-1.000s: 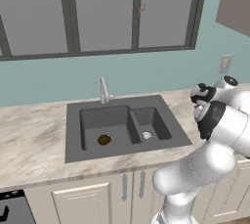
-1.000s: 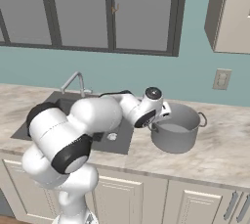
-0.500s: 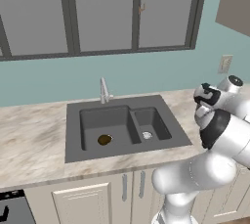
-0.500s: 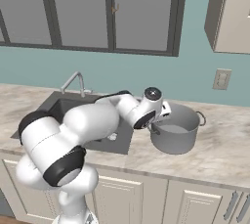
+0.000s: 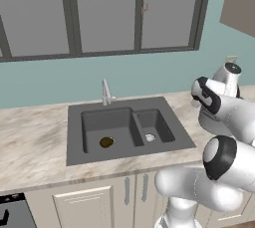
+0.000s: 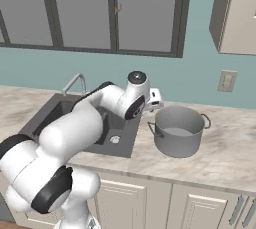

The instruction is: Dump the avocado from the pot into the sink. Then turn on the water and wash the avocado. Then turn off the water and put the avocado back in the pot.

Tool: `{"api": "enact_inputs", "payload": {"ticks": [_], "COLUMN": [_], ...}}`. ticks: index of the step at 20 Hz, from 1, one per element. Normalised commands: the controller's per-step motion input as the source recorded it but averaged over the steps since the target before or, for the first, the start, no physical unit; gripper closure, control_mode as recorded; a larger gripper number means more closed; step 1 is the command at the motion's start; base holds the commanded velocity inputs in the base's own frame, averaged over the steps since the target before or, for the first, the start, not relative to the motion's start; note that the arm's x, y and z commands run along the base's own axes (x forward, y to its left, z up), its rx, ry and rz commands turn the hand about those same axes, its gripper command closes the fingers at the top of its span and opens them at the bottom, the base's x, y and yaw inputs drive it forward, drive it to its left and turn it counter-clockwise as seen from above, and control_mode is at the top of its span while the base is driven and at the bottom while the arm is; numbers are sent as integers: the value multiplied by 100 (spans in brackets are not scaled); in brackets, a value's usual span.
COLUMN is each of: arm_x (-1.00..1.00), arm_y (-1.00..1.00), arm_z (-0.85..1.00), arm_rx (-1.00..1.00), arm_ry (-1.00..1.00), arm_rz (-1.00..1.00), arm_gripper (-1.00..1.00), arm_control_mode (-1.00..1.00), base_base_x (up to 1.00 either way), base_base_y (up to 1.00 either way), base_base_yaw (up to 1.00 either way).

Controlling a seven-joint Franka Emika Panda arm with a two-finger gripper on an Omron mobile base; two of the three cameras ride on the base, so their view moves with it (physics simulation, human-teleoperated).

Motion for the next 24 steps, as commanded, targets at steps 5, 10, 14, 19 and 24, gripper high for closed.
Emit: {"api": "enact_inputs", "payload": {"ticks": [5,10,14,19,24], "arm_x": [-10,18,56,47,38], "arm_y": [82,75,53,49,64], "arm_z": [18,-7,-6,-4,-10], "arm_rx": [9,18,21,15,7], "arm_ry": [0,0,0,0,0], "arm_rz": [0,0,0,0,2], "arm_gripper": [-100,-100,-100,-100,-100], "arm_control_mode": [-100,-100,-100,-100,-100], "base_base_x": [0,0,0,0,0], "base_base_y": [0,0,0,0,0], "base_base_yaw": [0,0,0,0,0]}}
